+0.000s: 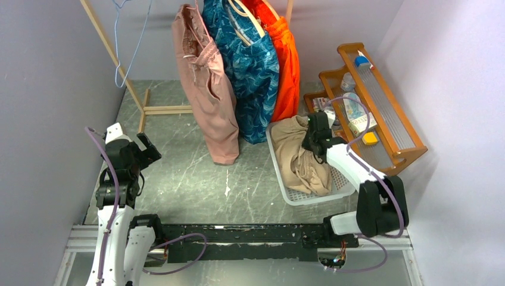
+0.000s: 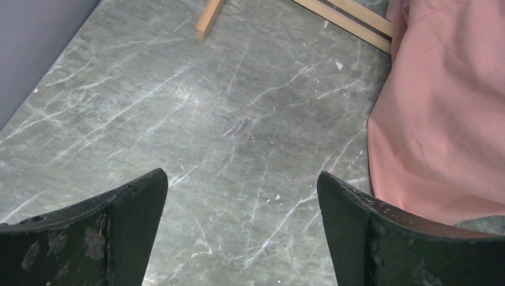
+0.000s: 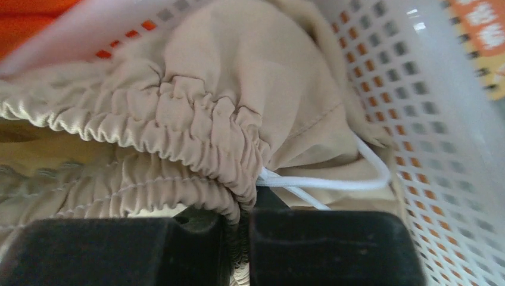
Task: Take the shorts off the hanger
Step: Place the shorts in the basket.
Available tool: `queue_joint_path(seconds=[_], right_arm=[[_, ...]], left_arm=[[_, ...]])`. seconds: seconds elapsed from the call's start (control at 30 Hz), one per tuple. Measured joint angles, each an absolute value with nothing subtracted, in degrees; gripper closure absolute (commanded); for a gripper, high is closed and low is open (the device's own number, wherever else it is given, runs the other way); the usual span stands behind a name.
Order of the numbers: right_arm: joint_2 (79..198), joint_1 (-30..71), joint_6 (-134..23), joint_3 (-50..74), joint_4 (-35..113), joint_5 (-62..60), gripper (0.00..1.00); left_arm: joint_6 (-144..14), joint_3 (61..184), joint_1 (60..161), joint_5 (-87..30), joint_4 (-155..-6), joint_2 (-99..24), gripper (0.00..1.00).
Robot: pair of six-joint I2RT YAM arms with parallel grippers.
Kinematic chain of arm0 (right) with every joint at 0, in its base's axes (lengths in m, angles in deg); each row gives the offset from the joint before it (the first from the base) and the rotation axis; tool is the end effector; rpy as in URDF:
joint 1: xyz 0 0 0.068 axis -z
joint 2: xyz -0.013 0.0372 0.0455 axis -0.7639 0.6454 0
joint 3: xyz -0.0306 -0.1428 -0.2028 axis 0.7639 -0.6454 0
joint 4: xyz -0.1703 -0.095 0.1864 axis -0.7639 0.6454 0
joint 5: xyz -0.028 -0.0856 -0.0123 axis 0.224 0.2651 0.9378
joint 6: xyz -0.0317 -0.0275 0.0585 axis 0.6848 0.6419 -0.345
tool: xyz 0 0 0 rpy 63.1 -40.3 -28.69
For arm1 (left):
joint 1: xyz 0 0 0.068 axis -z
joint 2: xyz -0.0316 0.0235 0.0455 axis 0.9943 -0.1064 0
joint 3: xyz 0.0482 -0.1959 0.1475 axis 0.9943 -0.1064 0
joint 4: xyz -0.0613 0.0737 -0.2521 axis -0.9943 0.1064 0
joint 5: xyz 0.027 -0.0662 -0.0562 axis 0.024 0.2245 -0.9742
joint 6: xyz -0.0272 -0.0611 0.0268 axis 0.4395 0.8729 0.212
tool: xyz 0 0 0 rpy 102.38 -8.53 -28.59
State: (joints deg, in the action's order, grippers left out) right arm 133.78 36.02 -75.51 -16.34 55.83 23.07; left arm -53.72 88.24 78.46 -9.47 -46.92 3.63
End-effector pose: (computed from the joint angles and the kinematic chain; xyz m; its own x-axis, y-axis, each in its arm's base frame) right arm 0.2997 0.0559 0.1815 -0.6417 0.2863 -0.7115 0.2857 0.9502 0.1247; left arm 0.1862 0.0289 0.2611 -0.3328 -0.4172 -0.8457 -0.4185 0.8690 -0.2640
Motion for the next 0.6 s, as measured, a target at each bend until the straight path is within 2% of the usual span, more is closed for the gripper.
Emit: queue_joint_path(seconds=[0.07, 0.27, 0.4, 0.47, 0.6], right_arm=[[136.75, 35.96, -75.53, -16.78, 53.86, 21.03, 0.98], [137.98, 35.98, -76.21, -23.47, 50.50, 18.87, 0.77], [134.37, 35.98, -76.10, -22.81, 52.33, 20.01, 0.41], [131.24, 35.98, -76.10, -22.01, 53.95, 20.77, 0.28], [124.36, 36.00, -75.59, -18.64, 56.59, 21.60, 0.23]], left_arm=[[-53.75, 88.24, 78.44, -9.47, -46.92, 3.63, 0.01], [-53.72, 88.24, 78.44, -9.49, -46.94, 3.63, 0.00], [-53.75, 88.24, 78.44, -9.76, -46.92, 3.61, 0.01], [-53.75, 88.24, 78.44, -9.87, -46.92, 3.61, 0.01], [-53.75, 88.24, 78.44, -9.89, -46.92, 3.63, 0.01]])
